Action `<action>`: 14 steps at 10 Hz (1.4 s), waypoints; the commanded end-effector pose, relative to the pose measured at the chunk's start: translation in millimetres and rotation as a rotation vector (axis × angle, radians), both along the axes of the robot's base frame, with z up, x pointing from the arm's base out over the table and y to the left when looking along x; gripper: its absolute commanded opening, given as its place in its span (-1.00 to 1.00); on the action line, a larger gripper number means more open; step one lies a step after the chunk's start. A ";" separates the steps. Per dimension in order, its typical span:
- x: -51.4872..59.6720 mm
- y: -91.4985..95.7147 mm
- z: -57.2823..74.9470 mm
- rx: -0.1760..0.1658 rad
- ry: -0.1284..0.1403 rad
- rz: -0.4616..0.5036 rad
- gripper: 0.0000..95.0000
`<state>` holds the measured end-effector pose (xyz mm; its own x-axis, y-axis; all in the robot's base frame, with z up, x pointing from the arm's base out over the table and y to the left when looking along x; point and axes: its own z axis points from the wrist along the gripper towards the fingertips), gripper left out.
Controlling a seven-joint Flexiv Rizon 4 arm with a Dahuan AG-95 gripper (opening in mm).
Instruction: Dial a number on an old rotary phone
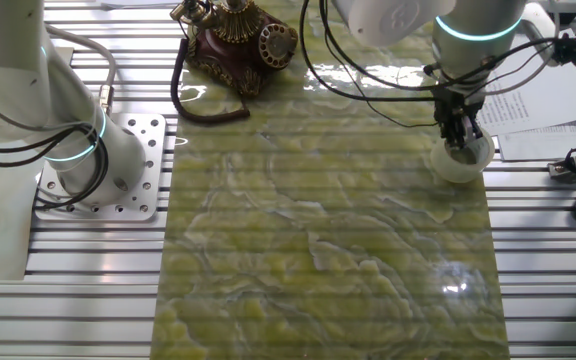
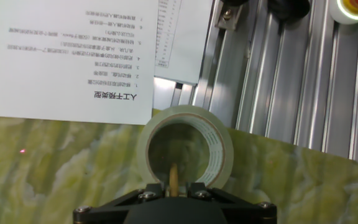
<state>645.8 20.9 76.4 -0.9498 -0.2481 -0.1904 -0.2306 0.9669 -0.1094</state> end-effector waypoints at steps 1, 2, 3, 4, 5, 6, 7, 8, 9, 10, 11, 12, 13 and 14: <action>-0.6 -0.1 1.5 -0.003 -0.001 -0.003 -0.60; -0.4 0.1 1.5 -0.003 -0.001 -0.005 -1.00; -0.4 0.1 1.3 -0.003 -0.002 -0.004 -1.00; -0.3 0.1 0.6 -0.003 -0.002 -0.003 -1.00; -0.4 0.0 0.1 -0.003 -0.002 -0.003 -1.00; -0.2 0.2 0.2 -0.001 -0.002 -0.004 -1.00; 0.7 0.9 1.2 0.000 -0.002 -0.005 -1.00; 0.9 1.0 0.7 0.003 -0.004 -0.003 -0.60; 0.7 0.8 -0.3 0.005 -0.009 -0.003 -0.60; 0.9 0.9 -0.1 0.004 -0.009 -0.002 -0.60; 0.9 0.9 -0.1 0.004 -0.012 -0.003 -0.60; 0.9 0.9 -0.1 0.004 -0.014 -0.003 -0.60; 0.9 0.9 -0.1 0.004 -0.016 -0.002 -0.60; 0.9 0.9 -0.1 0.004 -0.017 -0.002 -1.00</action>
